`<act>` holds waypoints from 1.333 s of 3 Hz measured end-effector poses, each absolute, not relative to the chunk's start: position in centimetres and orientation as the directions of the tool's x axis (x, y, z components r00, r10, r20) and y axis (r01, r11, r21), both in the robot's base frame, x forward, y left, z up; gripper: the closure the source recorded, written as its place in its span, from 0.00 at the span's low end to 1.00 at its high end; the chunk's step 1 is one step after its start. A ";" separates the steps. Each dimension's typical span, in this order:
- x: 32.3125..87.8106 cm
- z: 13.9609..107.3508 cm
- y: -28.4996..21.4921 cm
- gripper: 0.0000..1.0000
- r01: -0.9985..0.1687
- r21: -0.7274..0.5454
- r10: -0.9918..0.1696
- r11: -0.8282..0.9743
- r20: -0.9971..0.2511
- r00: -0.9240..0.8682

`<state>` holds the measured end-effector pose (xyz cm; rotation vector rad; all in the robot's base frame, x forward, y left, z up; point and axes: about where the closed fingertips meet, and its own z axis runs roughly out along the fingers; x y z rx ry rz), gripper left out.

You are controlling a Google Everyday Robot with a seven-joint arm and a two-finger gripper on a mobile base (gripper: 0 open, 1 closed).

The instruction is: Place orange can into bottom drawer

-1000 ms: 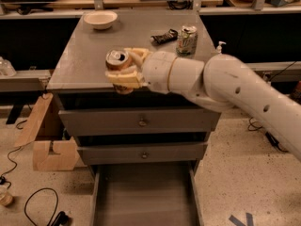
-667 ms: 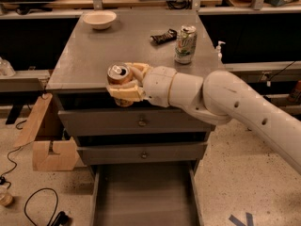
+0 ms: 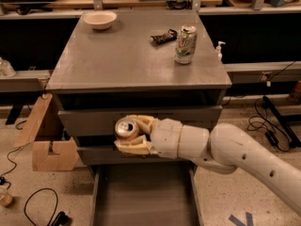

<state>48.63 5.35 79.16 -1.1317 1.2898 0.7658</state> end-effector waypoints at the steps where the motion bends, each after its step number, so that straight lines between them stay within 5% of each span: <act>1: 46.7 72.9 4.6 1.00 -0.938 -0.209 -0.128 0.276 -0.975 0.180; 4: 46.1 64.7 5.5 1.00 -0.954 -0.164 -0.096 0.252 -0.985 0.144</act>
Offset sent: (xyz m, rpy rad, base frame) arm -0.0220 -0.0098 -0.1797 0.0326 0.0486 0.0737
